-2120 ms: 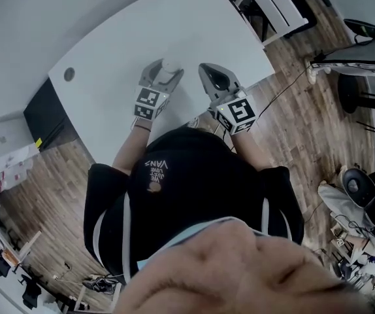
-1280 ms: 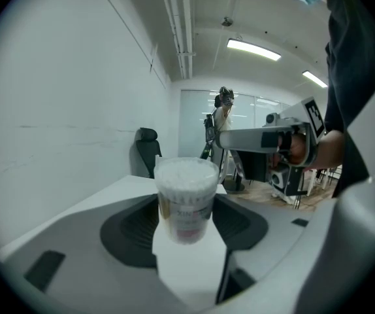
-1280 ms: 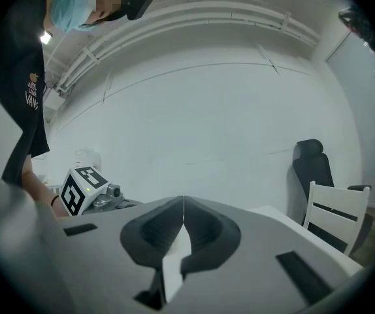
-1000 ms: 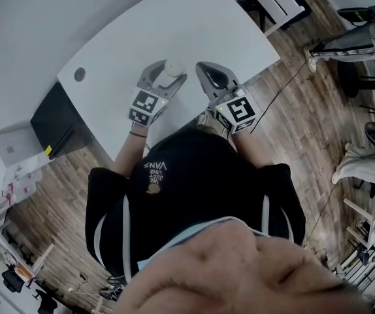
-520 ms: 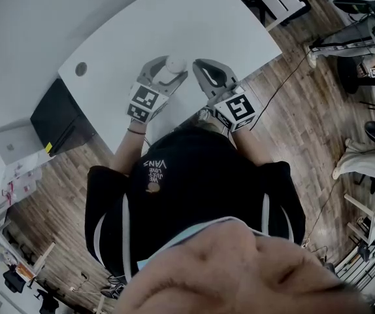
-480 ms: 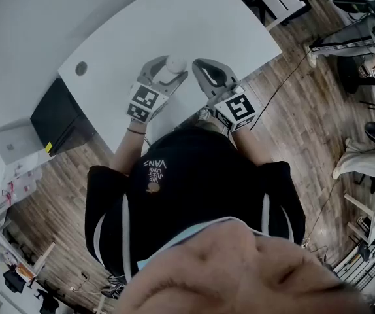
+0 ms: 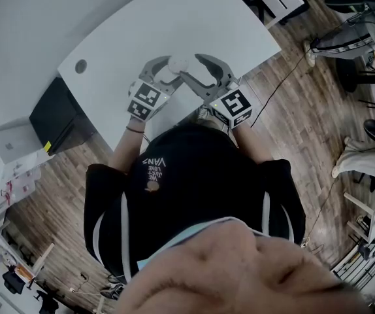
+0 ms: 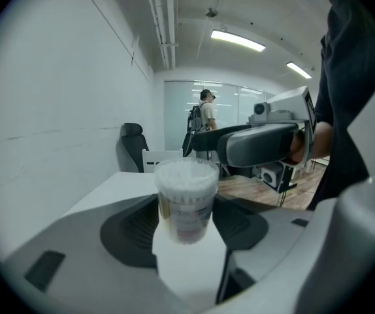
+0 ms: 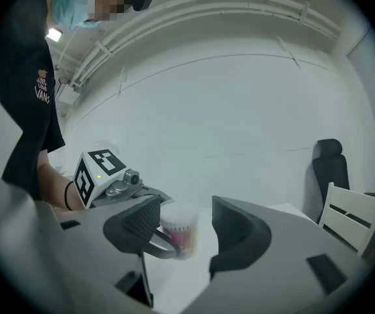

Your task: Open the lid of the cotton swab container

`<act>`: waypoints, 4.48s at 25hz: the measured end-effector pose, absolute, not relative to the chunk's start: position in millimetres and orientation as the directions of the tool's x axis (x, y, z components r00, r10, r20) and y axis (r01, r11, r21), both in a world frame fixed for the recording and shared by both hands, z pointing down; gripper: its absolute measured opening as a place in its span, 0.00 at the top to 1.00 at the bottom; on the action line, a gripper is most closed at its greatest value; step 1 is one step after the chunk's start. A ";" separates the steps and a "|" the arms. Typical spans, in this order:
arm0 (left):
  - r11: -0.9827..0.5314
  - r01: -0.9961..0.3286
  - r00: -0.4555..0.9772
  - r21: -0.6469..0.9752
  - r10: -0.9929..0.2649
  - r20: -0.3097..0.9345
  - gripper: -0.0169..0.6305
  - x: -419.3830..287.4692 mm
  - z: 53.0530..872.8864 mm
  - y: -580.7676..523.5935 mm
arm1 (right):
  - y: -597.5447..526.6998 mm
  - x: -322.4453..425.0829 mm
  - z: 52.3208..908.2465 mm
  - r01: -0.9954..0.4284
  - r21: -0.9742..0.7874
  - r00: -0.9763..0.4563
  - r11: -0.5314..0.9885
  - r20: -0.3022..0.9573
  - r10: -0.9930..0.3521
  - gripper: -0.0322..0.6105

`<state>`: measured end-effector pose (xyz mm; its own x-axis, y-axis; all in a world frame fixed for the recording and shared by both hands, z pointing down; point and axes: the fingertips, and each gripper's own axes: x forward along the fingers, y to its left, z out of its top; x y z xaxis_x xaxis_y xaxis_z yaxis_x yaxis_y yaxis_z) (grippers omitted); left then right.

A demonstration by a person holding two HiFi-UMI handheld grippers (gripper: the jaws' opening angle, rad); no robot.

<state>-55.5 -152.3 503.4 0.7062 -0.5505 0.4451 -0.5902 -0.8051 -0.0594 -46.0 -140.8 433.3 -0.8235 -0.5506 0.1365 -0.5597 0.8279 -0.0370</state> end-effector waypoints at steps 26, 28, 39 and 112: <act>-0.837 -0.527 0.688 -0.147 -0.522 0.505 0.57 -43.5 513.7 -146.0 | -141.6 -62.2 458.4 -0.478 0.020 -0.836 0.878 0.296 -0.462 0.55; -0.836 -0.530 0.694 -0.138 -0.522 0.495 0.57 -42.7 513.5 -146.3 | -142.6 -60.9 457.7 -0.476 -0.002 -0.842 0.879 0.289 -0.455 0.56; -0.833 -0.538 0.718 -0.128 -0.533 0.448 0.58 -35.4 504.6 -145.3 | -144.6 -50.1 443.2 -0.456 -0.159 -0.883 0.876 0.208 -0.421 0.56; -0.755 -0.656 0.701 -0.013 -0.616 0.359 0.58 -50.7 476.0 -159.1 | -191.0 21.6 429.4 -0.682 -0.128 -0.731 0.720 0.126 -0.671 0.57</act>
<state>-50.7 -159.1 476.0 0.7013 -0.6157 0.3593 -0.6559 -0.7547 -0.0129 21.6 -191.0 429.4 -0.7310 -0.6707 0.1256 -0.6824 0.7198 -0.1276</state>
